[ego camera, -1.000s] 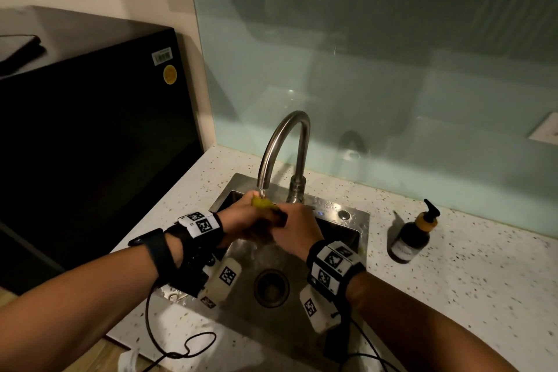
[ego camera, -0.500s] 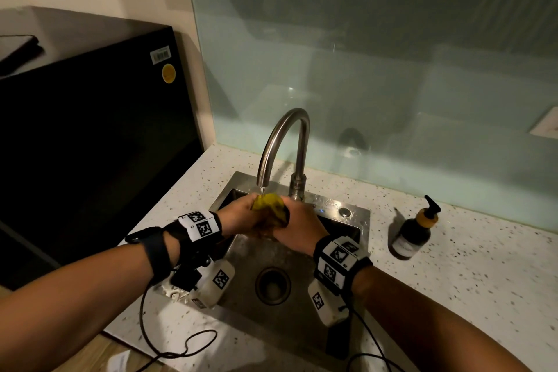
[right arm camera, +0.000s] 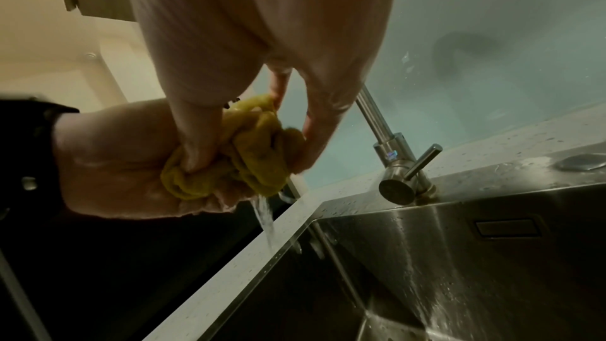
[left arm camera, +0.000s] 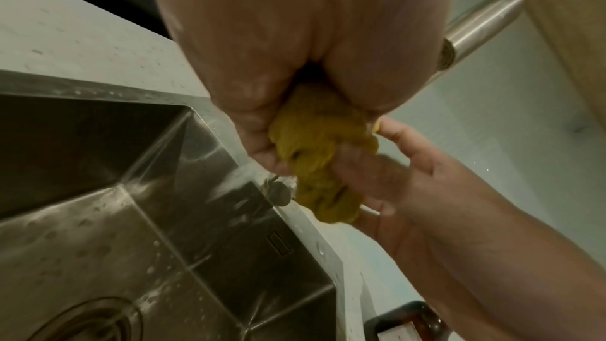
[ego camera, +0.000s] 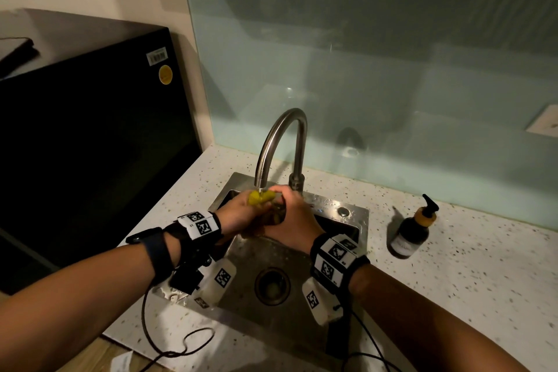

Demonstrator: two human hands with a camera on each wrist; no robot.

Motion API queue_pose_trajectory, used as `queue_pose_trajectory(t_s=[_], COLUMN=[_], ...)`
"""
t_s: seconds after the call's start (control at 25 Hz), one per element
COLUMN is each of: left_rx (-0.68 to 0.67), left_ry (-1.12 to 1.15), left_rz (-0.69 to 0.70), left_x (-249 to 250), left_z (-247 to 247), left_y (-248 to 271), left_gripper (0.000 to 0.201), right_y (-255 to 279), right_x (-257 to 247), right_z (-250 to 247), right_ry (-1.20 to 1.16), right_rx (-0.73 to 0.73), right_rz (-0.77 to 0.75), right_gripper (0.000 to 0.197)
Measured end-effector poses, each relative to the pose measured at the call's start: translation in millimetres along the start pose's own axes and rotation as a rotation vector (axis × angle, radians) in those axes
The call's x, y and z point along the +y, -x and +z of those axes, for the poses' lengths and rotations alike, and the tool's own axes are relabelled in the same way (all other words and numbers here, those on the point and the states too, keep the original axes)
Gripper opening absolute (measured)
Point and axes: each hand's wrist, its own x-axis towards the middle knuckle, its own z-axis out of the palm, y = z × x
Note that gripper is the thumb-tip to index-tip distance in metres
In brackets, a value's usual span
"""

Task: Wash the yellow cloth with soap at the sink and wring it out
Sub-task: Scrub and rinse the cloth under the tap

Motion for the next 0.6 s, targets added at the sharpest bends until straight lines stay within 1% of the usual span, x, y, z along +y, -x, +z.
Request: queue_pose_trajectory(t_s=[0.04, 0.12, 0.2, 0.24, 0.28, 0.36, 0.4, 0.44, 0.48, 0.52, 0.56, 0.6], left_rx=[0.022, 0.005, -0.05, -0.074, -0.083, -0.089, -0.119, -0.156, -0.185, -0.189, -0.187, -0.156], left_ry=[0.02, 0.041, -0.014, -0.051, -0.073, -0.096, -0.135, -0.175, -0.188, -0.174, -0.148, -0.145], left_rz=[0.012, 0.026, 0.0, -0.027, -0.06, -0.124, -0.126, -0.106, -0.098, -0.076, -0.049, 0.006], left_x=[1.9, 2.7, 5.1, 4.7, 5.6, 1.0, 1.4, 1.0, 3.3, 2.9, 5.1, 5.8], left_z=[3.1, 6.5, 5.7, 3.1, -0.2, -11.7, -15.4, -18.2, -17.8, -17.1, -14.0, -10.0], left_y=[1.3, 3.2, 5.6, 6.4, 7.5, 5.1, 6.6, 8.6, 11.5, 10.9, 10.7, 8.3], left_gripper=[0.009, 0.014, 0.018, 0.014, 0.019, 0.054, 0.066, 0.072, 0.07, 0.064, 0.052, 0.037], right_y=[-0.3, -0.1, 1.4, 2.2, 2.8, 3.1, 3.0, 2.5, 2.3, 2.1, 2.2, 1.2], right_x=[-0.7, 0.7, 1.4, 2.3, 3.4, 5.5, 6.2, 7.4, 8.1, 8.8, 8.1, 9.3], right_z=[1.6, 6.5, 10.1, 10.7, 11.1, 9.2, 7.9, 6.2, 5.2, 4.6, 5.1, 7.1], right_ry=[-0.028, -0.057, -0.031, -0.012, 0.009, 0.034, 0.03, 0.017, -0.001, -0.017, -0.021, -0.014], right_rx=[-0.021, -0.071, -0.08, -0.066, -0.043, 0.024, 0.054, 0.075, 0.078, 0.067, 0.058, 0.054], right_rz=[0.014, 0.049, 0.088, 0.101, 0.102, 0.077, 0.062, 0.051, 0.045, 0.049, 0.053, 0.06], right_gripper=[0.077, 0.077, 0.068, 0.061, 0.053, 0.034, 0.027, 0.024, 0.025, 0.029, 0.033, 0.039])
